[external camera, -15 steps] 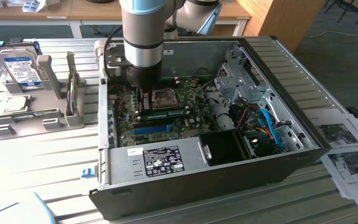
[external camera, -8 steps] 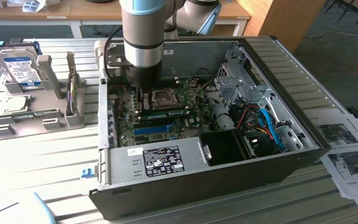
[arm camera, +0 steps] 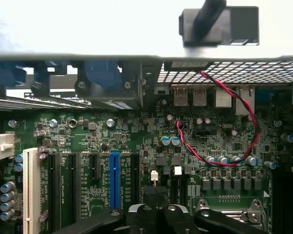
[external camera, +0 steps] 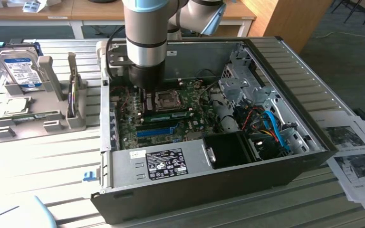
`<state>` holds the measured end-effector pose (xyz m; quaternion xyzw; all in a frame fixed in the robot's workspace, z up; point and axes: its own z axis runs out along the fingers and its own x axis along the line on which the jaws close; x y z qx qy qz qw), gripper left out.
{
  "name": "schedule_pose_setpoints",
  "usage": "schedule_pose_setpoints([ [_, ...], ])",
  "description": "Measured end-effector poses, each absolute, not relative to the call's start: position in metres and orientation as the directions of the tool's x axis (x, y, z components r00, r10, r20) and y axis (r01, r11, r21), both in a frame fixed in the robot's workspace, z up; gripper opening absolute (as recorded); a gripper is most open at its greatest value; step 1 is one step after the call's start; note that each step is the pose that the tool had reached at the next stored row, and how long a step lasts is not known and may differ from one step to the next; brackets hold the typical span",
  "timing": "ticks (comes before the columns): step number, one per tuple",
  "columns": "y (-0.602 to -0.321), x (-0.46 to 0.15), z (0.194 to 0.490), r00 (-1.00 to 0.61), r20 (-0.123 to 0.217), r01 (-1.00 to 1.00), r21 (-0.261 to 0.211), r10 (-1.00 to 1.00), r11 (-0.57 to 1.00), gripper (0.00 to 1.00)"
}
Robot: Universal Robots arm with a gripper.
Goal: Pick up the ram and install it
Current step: 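Press down the ram until it locks into place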
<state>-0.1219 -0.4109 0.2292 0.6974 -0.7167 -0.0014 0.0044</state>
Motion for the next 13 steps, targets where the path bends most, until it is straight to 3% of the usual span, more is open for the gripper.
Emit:
schedule_pose_setpoints([
  [13,-0.411,-0.122,0.253,-0.027,0.004,-1.000,0.008,-1.000,0.027,0.09],
])
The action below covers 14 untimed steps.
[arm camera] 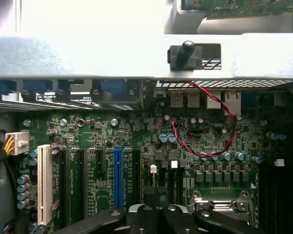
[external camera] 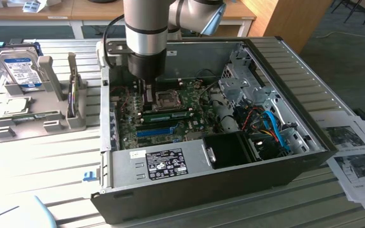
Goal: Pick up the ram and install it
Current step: 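Press down the ram until it locks into place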
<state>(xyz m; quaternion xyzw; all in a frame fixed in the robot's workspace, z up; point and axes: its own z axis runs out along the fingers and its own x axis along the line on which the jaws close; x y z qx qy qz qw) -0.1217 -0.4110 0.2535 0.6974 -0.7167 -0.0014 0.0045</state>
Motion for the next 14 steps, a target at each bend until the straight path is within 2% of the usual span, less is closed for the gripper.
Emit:
schedule_pose_setpoints([
  [14,-0.411,-0.122,0.276,-0.027,0.004,-1.000,0.008,-1.000,0.027,0.09],
])
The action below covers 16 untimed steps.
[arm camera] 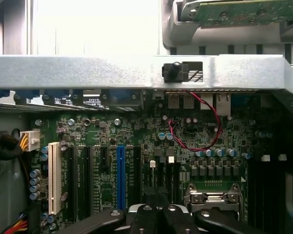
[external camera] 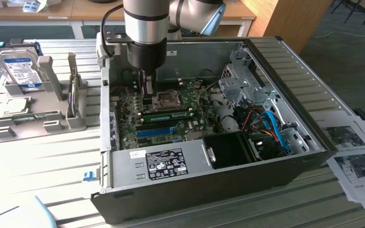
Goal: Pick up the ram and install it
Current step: 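Press down the ram until it locks into place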
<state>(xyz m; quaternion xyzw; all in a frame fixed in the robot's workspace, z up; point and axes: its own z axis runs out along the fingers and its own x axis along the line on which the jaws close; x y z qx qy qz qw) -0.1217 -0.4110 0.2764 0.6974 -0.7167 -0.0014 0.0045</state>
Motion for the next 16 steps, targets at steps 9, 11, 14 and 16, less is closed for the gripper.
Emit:
schedule_pose_setpoints([
  [9,-0.411,-0.122,0.292,-0.027,0.004,-1.000,0.008,-1.000,0.027,0.09],
  [11,-0.411,-0.122,0.296,-0.027,0.004,-1.000,0.008,-1.000,0.027,0.09],
  [14,-0.411,-0.122,0.301,-0.027,0.004,-1.000,0.008,-1.000,0.027,0.09],
  [16,-0.411,-0.122,0.304,-0.027,0.004,-1.000,0.008,-1.000,0.027,0.09],
])
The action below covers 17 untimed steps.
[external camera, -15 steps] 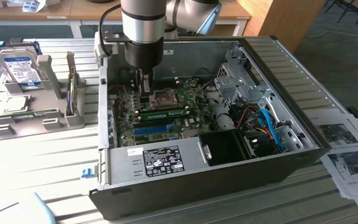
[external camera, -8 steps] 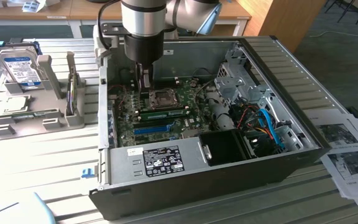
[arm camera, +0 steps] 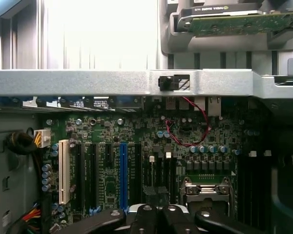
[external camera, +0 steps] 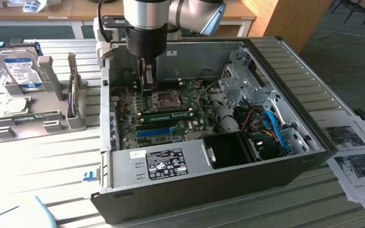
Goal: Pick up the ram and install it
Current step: 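Press down the ram until it locks into place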
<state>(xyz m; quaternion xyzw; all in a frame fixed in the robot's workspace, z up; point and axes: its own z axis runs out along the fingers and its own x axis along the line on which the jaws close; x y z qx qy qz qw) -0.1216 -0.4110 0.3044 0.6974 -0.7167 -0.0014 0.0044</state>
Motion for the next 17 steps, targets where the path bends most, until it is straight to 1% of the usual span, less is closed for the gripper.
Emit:
schedule_pose_setpoints([
  [12,-0.411,-0.122,0.326,-0.027,0.004,-1.000,0.008,-1.000,0.027,0.09],
  [17,-0.411,-0.122,0.328,-0.027,0.004,-1.000,0.008,-1.000,0.027,0.09],
])
